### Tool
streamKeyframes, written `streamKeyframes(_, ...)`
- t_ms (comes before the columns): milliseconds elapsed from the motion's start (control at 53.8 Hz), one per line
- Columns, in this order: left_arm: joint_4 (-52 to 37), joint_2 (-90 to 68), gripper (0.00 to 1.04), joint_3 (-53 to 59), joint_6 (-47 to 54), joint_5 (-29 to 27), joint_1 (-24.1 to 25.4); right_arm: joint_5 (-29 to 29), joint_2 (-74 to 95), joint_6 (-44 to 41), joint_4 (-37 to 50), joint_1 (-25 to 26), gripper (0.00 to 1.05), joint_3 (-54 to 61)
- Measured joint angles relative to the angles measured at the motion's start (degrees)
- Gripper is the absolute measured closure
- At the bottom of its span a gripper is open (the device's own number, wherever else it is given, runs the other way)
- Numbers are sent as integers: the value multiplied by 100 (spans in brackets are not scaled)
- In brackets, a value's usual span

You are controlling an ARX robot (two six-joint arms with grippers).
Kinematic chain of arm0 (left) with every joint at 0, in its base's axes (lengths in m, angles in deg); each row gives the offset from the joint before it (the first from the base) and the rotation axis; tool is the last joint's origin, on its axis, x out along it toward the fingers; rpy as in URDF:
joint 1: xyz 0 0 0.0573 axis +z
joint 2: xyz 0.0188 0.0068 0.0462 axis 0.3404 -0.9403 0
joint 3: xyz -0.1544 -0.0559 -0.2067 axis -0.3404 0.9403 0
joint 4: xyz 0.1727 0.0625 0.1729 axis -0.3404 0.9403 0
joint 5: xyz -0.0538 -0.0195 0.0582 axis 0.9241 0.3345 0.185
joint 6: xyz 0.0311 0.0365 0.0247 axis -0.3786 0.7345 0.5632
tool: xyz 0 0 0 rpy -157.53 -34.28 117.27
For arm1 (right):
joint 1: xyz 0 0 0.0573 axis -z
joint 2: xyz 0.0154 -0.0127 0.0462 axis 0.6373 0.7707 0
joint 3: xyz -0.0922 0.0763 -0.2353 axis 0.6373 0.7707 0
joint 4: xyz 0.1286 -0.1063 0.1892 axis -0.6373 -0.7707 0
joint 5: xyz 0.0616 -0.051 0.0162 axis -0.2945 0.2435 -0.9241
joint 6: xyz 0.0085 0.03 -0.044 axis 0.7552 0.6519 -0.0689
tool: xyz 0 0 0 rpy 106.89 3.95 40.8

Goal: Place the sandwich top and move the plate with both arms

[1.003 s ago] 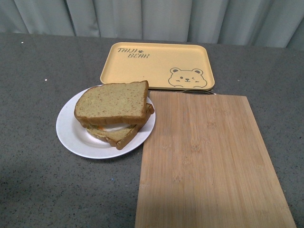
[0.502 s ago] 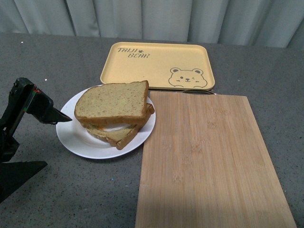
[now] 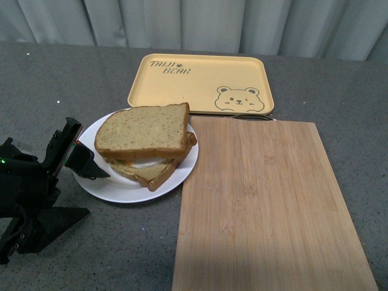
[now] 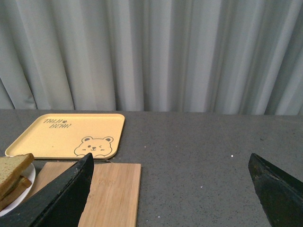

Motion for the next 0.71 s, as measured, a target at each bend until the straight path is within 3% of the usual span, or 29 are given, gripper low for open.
streamKeyframes(297,-140,-271,87,-181,-179,24,-20,0,0,0,0,-2,9,0)
streamKeyframes(409,-212,-260,98,-208,-234,188,35,0,0,0,0,-2,9,0)
streamKeyframes(706,-879,-2,101,52,-570,501,142,0,0,0,0,-2,9,0)
